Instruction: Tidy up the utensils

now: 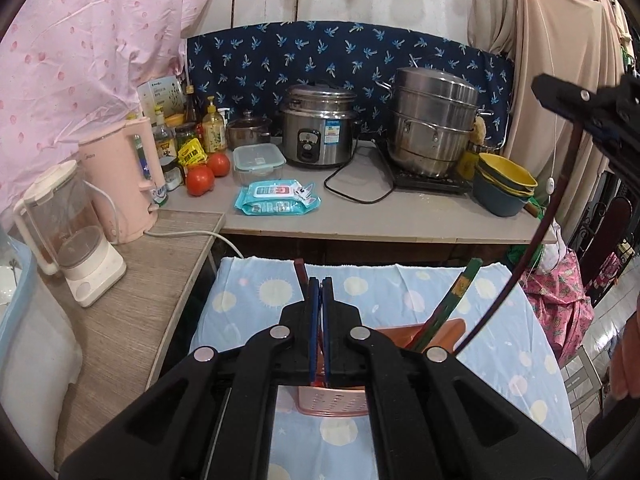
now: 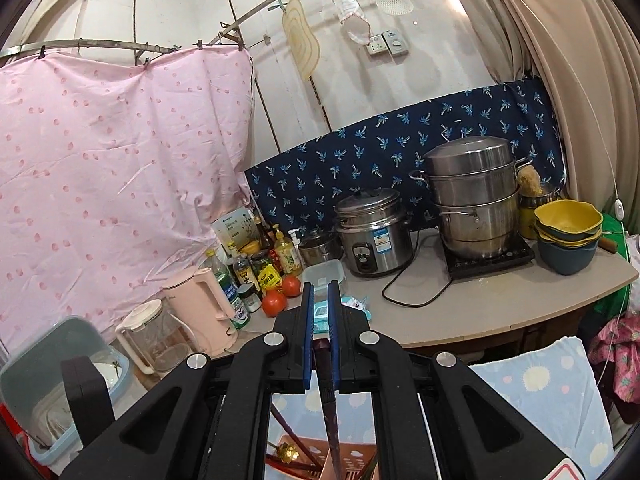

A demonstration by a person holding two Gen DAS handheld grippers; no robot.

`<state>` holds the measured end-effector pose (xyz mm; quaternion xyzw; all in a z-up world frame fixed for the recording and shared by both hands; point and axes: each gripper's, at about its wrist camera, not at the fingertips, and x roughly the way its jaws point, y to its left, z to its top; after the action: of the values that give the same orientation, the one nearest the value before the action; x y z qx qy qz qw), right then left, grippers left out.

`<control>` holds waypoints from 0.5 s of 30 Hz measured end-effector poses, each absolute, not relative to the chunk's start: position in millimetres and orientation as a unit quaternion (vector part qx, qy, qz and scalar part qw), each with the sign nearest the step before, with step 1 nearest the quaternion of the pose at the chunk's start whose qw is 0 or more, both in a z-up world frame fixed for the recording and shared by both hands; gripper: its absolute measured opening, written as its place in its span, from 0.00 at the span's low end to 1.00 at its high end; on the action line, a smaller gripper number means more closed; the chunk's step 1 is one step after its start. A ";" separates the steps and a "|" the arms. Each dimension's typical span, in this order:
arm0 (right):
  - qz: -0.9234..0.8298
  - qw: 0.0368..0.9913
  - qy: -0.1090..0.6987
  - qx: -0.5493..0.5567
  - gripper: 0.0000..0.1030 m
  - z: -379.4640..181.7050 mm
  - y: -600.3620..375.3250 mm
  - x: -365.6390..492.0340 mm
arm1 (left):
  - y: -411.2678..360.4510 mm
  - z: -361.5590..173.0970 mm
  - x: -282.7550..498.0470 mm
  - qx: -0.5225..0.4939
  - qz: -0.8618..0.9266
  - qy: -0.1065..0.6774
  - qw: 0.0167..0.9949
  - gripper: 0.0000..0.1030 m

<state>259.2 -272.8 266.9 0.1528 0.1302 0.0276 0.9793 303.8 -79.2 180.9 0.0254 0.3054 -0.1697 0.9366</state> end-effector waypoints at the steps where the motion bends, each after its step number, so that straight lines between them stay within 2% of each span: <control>1: 0.026 0.979 0.131 0.151 0.06 265.9 -272.0 262.1 | -80.4 177.9 304.5 0.027 -0.171 0.308 0.936 0.01; 15: 0.032 0.981 0.137 0.136 0.06 268.7 -268.1 281.4 | -87.0 153.4 314.2 0.030 -0.170 0.334 0.927 0.01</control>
<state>281.4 -268.1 268.7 0.1363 0.1366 0.0319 0.9807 314.2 -87.0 153.4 0.0298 0.3338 -0.1698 0.9268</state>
